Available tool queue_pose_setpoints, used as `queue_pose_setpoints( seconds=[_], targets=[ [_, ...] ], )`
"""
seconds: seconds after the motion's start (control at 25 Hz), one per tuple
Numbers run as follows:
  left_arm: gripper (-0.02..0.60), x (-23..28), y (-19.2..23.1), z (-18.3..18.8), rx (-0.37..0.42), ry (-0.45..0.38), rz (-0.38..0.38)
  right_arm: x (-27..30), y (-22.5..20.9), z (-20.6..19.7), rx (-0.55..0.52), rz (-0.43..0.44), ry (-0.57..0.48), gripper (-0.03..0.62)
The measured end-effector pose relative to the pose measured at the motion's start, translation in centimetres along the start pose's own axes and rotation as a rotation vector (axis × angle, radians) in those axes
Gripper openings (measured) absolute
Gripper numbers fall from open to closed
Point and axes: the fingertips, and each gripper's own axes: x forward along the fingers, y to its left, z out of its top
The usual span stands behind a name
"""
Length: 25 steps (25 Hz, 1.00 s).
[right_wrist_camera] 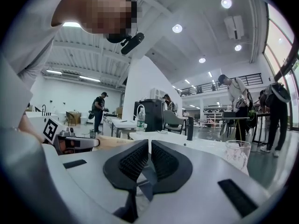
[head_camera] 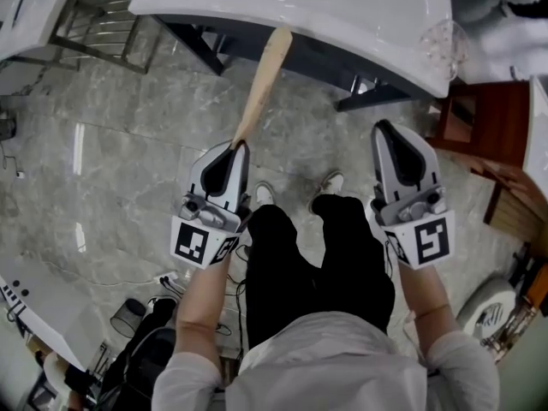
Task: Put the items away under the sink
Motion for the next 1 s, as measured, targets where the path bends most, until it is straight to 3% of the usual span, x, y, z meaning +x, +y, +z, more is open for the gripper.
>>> queue_pose_setpoints(
  seconds=[0.56,1.0],
  targets=[
    [0.006,-1.0,1.3,-6.7,0.01,0.05,0.008,1.5,-0.9,-5.5,-0.001,-0.004,-0.025,0.044],
    [0.006,0.2,2.1,-13.5,0.002,0.086,0.001,1.9,-2.1,-11.0,-0.001,0.006,0.03,0.044]
  ],
)
